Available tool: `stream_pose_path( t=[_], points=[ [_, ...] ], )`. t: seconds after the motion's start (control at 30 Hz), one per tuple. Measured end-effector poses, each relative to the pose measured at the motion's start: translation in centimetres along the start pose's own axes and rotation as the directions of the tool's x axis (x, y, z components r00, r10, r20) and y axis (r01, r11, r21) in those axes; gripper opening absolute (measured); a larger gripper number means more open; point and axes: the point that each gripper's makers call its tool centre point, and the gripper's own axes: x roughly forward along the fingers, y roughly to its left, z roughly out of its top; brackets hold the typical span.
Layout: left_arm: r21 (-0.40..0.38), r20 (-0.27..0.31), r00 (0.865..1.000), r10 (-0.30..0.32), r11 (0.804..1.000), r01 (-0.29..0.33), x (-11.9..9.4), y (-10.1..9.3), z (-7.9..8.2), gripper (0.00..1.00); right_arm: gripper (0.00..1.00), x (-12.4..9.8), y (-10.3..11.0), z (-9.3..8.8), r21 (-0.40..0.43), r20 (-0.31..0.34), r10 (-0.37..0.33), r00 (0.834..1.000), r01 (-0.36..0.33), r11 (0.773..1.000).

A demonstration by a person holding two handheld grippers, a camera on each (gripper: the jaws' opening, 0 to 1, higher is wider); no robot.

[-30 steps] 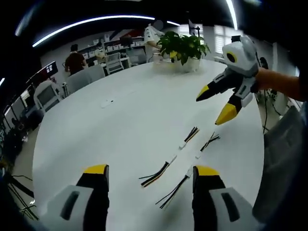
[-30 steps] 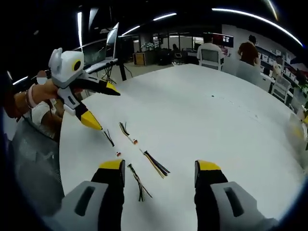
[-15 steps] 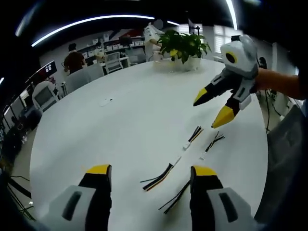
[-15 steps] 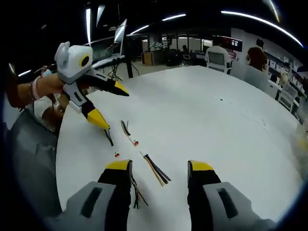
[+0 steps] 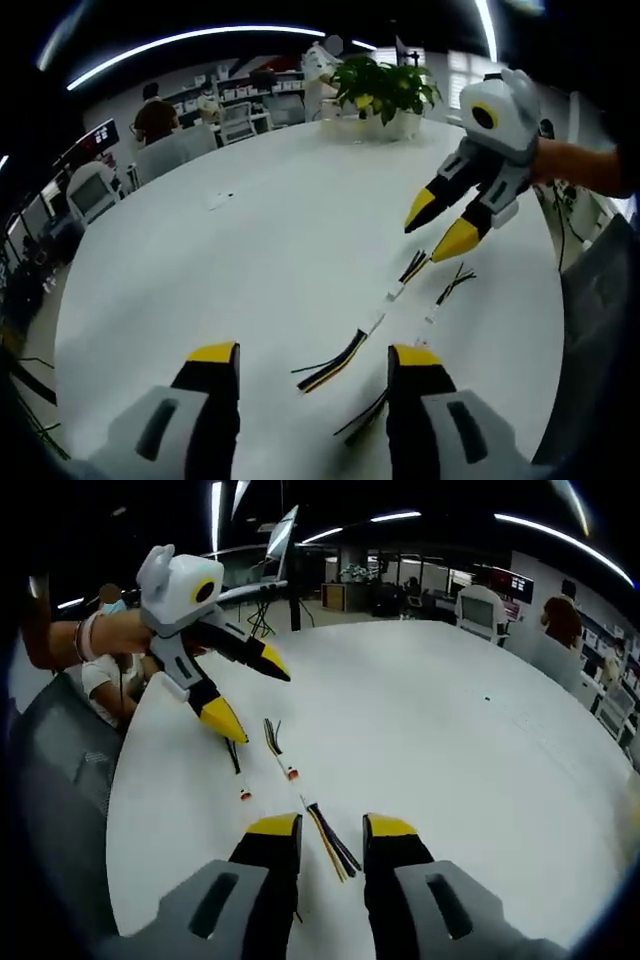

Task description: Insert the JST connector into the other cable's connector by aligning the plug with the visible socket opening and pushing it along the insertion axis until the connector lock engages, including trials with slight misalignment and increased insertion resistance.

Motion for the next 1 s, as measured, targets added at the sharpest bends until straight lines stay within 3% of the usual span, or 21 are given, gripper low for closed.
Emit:
stream_pose_path(
  t=[0.13,0.27,0.43,0.57,0.7,1.0],
  points=[
    [0.018,-0.003,1.000,-0.022,1.000,0.022,0.3,-0.1,-0.1,0.50,0.16,0.4,0.3,0.0,-0.011,-0.004,0.020,1.000,-0.020,1.000],
    [0.037,0.005,0.996,-0.086,0.996,0.086,0.7,-1.1,0.0,0.39,0.16,1.0,0.7,0.0,-0.023,-0.008,0.039,0.999,-0.040,0.999],
    [0.073,-0.014,0.994,-0.109,0.991,0.110,1.4,-1.8,-0.3,0.36,0.15,1.5,1.0,-0.1,-0.054,-0.013,0.056,0.998,-0.057,0.997],
    [0.091,-0.025,0.990,-0.141,0.986,0.142,1.7,-2.4,-0.4,0.25,0.13,1.8,1.3,-0.2,-0.059,-0.020,0.073,0.997,-0.074,0.995],
    [0.094,-0.019,0.988,-0.155,0.983,0.157,1.9,-2.8,-0.1,0.24,0.07,2.1,1.5,-0.3,-0.080,-0.026,0.081,0.996,-0.083,0.993],
    [0.167,-0.037,0.983,-0.182,0.968,0.186,2.4,-3.7,-0.3,0.21,0.07,2.7,1.7,-0.6,-0.107,-0.044,0.100,0.994,-0.104,0.989]
  ],
)
